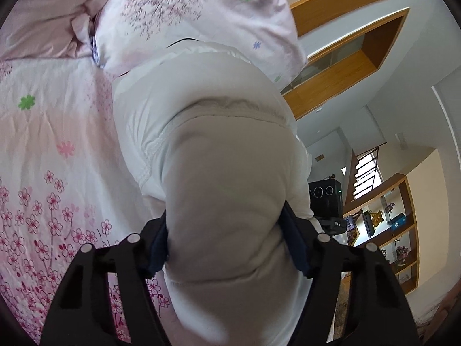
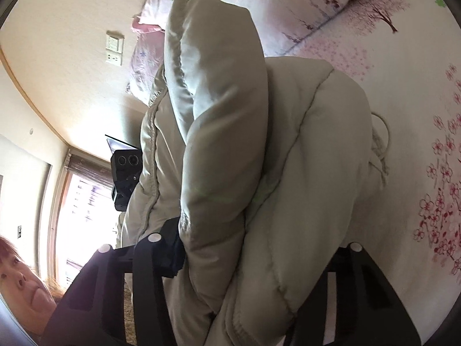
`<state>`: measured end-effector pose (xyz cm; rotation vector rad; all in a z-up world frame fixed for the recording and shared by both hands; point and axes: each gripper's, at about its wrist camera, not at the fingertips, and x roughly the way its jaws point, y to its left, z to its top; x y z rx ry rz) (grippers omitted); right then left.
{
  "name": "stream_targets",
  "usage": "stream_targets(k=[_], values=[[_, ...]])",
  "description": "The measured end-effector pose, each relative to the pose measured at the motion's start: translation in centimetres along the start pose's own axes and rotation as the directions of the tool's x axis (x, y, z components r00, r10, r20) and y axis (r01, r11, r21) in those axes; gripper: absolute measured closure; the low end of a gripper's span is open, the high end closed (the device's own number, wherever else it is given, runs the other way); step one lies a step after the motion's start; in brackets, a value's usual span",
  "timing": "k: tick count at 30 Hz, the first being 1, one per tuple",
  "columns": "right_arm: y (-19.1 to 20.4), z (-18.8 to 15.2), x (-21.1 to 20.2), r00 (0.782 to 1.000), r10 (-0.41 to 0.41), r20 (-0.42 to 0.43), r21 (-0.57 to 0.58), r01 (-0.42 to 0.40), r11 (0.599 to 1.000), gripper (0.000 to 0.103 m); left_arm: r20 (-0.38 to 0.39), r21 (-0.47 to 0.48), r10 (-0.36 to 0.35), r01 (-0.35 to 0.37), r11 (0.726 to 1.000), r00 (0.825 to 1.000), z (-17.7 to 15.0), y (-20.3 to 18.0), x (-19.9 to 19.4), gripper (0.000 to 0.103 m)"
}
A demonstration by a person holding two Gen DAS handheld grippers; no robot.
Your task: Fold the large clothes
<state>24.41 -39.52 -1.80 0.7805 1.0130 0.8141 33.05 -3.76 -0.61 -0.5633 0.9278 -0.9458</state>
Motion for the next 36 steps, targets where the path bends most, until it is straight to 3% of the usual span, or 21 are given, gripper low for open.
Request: stream_targets(k=[8, 16, 22, 28, 32, 36], values=[[4.2, 2.4, 3.1, 1.000, 0.024, -0.009, -0.093, -0.025, 0.995, 0.057, 0.116, 0.014, -0.001, 0.000, 1.000, 0.993, 0.5, 0.1, -5.5, 0.037], [6.7, 4.8, 10.4, 0.995, 0.021, -0.096, -0.150, -0.035, 0.988, 0.057, 0.220, -0.027, 0.079, -0.075, 0.997, 0.972, 0.6, 3.3, -12.3, 0.037], [7.6, 6.3, 15.3, 0.990, 0.003, -0.142, -0.151, -0.025, 0.988, 0.057, 0.232, -0.062, 0.140, -0.129, 0.990, 0.963, 0.3, 6.0, -15.5, 0.036], [7.6, 7.7, 18.4, 0.990, -0.021, -0.138, -0.122, 0.004, 0.993, 0.057, 0.209, -0.115, 0.154, -0.132, 0.985, 0.966, -0.1, 9.1, -16.3, 0.034], [6.5, 7.0, 18.7, 0.991, -0.052, -0.119, -0.093, 0.041, 0.995, 0.047, 0.196, -0.112, 0.183, -0.164, 0.980, 0.963, -0.2, 10.0, -16.4, 0.026], [4.8, 5.4, 18.9, 0.992, -0.060, -0.109, 0.006, 0.061, 0.998, 0.032, 0.200, -0.074, 0.262, -0.252, 0.965, 0.944, -0.1, 9.7, -15.9, 0.006]])
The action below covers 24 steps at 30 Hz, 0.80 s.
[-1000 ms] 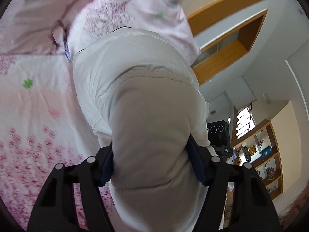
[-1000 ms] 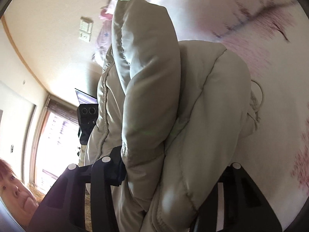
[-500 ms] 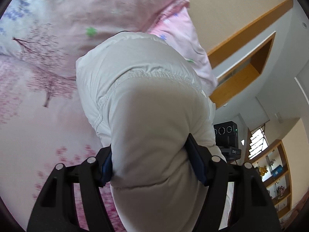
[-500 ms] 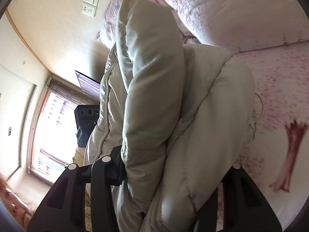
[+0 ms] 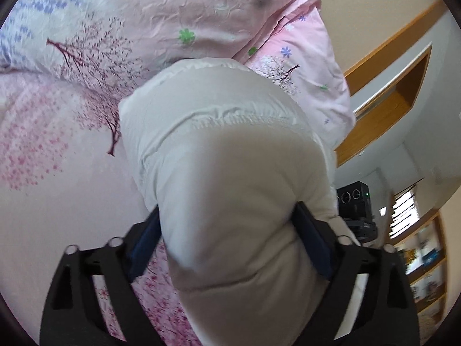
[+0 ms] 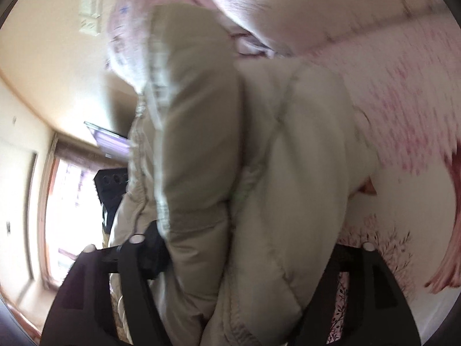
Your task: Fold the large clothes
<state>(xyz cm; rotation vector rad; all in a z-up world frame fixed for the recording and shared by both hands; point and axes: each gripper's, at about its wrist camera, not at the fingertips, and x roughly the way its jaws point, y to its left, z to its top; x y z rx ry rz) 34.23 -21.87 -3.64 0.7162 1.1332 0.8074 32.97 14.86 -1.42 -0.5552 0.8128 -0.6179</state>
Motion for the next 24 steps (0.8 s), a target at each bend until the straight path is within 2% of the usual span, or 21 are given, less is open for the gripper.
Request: stream_targets(k=[3, 5, 8, 10, 12, 14, 15, 17, 18, 20, 21, 24], values=[[-1.2, -0.5, -0.2, 1.000, -0.012, 0.020, 0.022, 0.011, 1.000, 0.024, 0.015, 0.028, 0.055, -0.056, 0.998, 0.998, 0.2, -1.0, -0.1, 0.005], [-0.6, -1.1, -1.4, 0.995, -0.083, 0.051, -0.008, 0.083, 0.997, 0.018, 0.040, 0.079, 0.140, -0.143, 0.987, 0.989, 0.3, -2.6, -0.9, 0.005], [1.6, -2.1, -3.9, 0.965, -0.222, 0.142, -0.064, 0.233, 0.970, 0.016, 0.118, 0.159, 0.272, -0.289, 0.944, 0.955, 0.0, -5.4, -2.9, 0.004], [3.1, -2.9, -6.1, 0.930, -0.290, 0.225, -0.078, 0.314, 0.946, 0.016, 0.174, 0.185, 0.316, -0.346, 0.920, 0.933, -0.5, -7.1, -4.5, 0.002], [4.3, -3.7, -7.9, 0.890, -0.333, 0.310, -0.080, 0.374, 0.924, 0.013, 0.199, 0.205, 0.305, -0.344, 0.916, 0.931, -1.1, -8.3, -5.6, 0.002], [6.3, -5.2, -9.4, 0.825, -0.383, 0.415, -0.106, 0.462, 0.881, 0.010, 0.204, 0.215, 0.302, -0.343, 0.914, 0.931, -1.6, -9.8, -6.0, 0.002], [7.4, -6.1, -9.7, 0.800, -0.383, 0.462, -0.140, 0.492, 0.859, 0.010, 0.201, 0.217, 0.315, -0.356, 0.909, 0.927, -1.9, -10.3, -6.1, 0.002], [9.4, -7.9, -9.5, 0.782, -0.351, 0.515, -0.221, 0.517, 0.827, 0.011, 0.189, 0.233, 0.349, -0.388, 0.892, 0.918, -2.7, -11.5, -5.7, 0.002], [10.7, -8.9, -9.0, 0.775, -0.331, 0.538, -0.265, 0.528, 0.807, 0.011, 0.188, 0.244, 0.353, -0.391, 0.887, 0.917, -3.1, -11.9, -5.7, 0.002], [12.6, -10.8, -7.9, 0.747, -0.307, 0.590, -0.330, 0.570, 0.752, 0.023, 0.194, 0.270, 0.357, -0.399, 0.876, 0.914, -3.8, -12.9, -5.2, 0.002], [13.7, -11.4, -6.9, 0.741, -0.299, 0.601, -0.349, 0.580, 0.736, 0.027, 0.199, 0.278, 0.362, -0.406, 0.871, 0.911, -4.1, -13.4, -5.0, 0.002], [14.6, -11.5, -5.5, 0.758, -0.305, 0.576, -0.359, 0.570, 0.739, 0.046, 0.226, 0.300, 0.385, -0.440, 0.846, 0.895, -5.1, -14.3, -4.7, 0.002]])
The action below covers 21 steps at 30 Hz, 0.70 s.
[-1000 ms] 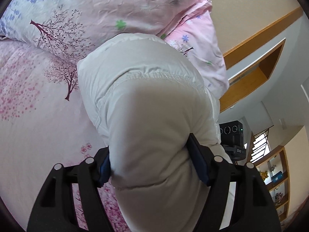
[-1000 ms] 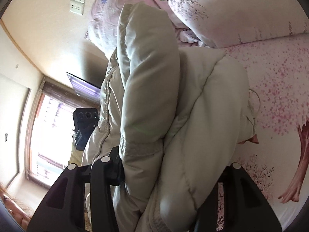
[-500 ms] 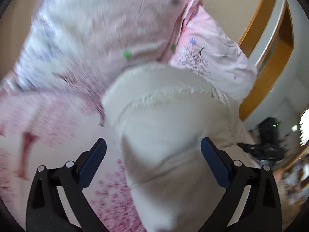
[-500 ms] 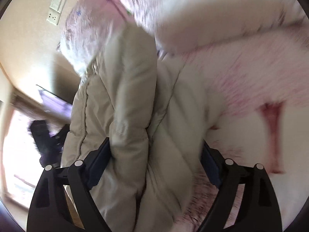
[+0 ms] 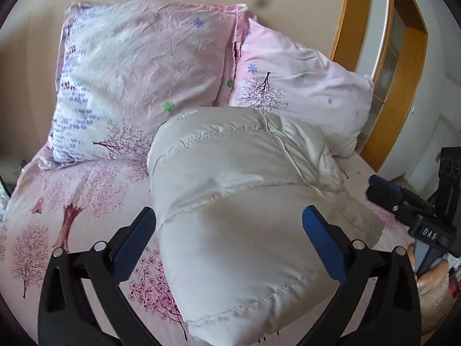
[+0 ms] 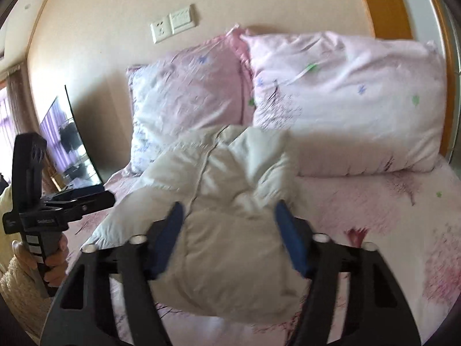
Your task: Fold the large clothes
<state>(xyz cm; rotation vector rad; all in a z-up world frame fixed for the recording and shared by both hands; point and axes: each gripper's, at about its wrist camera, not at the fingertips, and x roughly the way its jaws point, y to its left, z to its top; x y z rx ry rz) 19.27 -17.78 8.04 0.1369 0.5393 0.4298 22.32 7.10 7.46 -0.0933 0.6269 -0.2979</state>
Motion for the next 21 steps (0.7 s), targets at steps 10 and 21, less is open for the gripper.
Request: stream_targets(k=[10, 21], values=[[0.2, -3.8, 4.8, 0.982, -0.057, -0.182, -0.031, 0.052, 0.998, 0.058, -0.028, 0.137, 0.109, -0.104, 0.985, 0.994, -2.3, -4.4, 1.3, 0.002], [-1.0, -3.0, 5.0, 0.970, -0.043, -0.241, 0.006, 0.046, 0.999, 0.058, -0.091, 0.231, 0.201, -0.176, 0.957, 0.975, -3.9, -7.0, 4.1, 0.002]])
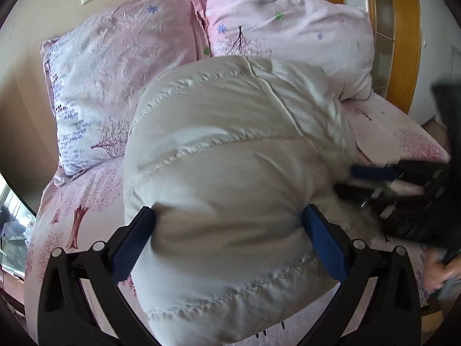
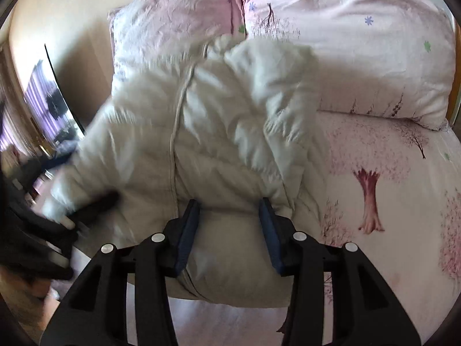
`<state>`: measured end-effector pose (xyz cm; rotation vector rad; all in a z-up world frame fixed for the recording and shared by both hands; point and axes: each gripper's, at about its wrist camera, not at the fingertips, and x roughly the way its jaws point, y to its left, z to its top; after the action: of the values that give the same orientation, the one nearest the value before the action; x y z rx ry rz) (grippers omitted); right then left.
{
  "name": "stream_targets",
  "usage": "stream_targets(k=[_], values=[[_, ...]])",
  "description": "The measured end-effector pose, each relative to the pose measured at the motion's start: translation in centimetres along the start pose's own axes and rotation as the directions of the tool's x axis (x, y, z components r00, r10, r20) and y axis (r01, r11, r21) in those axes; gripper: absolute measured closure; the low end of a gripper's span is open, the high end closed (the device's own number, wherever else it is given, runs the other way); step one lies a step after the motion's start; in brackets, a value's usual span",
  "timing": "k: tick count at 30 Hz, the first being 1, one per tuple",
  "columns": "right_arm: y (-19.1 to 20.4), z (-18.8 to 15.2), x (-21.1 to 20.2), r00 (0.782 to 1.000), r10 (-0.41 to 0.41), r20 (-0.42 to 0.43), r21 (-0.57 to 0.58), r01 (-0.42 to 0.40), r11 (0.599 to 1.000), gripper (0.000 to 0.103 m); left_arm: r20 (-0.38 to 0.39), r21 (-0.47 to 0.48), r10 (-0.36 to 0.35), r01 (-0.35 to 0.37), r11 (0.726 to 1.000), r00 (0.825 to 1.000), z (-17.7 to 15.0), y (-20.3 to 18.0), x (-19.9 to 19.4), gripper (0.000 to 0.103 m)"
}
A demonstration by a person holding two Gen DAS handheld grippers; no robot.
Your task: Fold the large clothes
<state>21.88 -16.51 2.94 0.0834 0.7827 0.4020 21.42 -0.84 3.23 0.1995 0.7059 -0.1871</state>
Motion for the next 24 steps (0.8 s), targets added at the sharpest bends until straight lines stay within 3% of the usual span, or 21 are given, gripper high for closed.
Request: stream_targets(k=[3, 8, 11, 15, 20, 24], values=[[-1.0, 4.0, -2.0, 0.994, 0.018, 0.104, 0.027, -0.021, 0.999, 0.058, -0.013, -0.036, -0.040, 0.039, 0.999, 0.999, 0.0, 0.9, 0.3, 0.002], [-2.0, 9.9, -0.1, 0.993, 0.001, 0.114, 0.049, -0.007, 0.999, 0.058, -0.006, -0.035, -0.031, 0.031, 0.999, 0.999, -0.2, 0.5, 0.3, 0.002], [-2.1, 11.8, 2.5, 0.999, -0.003, 0.054, 0.045, 0.001, 0.999, 0.058, -0.002, -0.044, -0.029, 0.028, 0.999, 1.000, -0.2, 0.4, 0.3, 0.002], [-3.0, 11.8, 6.2, 0.994, -0.092, -0.066, 0.041, 0.094, 0.995, 0.057, 0.007, -0.038, -0.022, 0.022, 0.999, 1.000, 0.0, 0.3, 0.4, 0.002], [-4.5, 10.9, 8.9, 0.977, -0.105, -0.186, 0.078, 0.122, 0.989, 0.057, 0.020, -0.023, -0.015, 0.016, 1.000, 1.000, 0.3, -0.1, 0.5, 0.002], [-5.2, 10.6, 9.9, 0.968, -0.092, -0.235, 0.104, 0.119, 0.987, 0.057, 0.032, -0.010, -0.008, 0.008, 1.000, 0.999, 0.4, -0.6, 0.5, 0.002]])
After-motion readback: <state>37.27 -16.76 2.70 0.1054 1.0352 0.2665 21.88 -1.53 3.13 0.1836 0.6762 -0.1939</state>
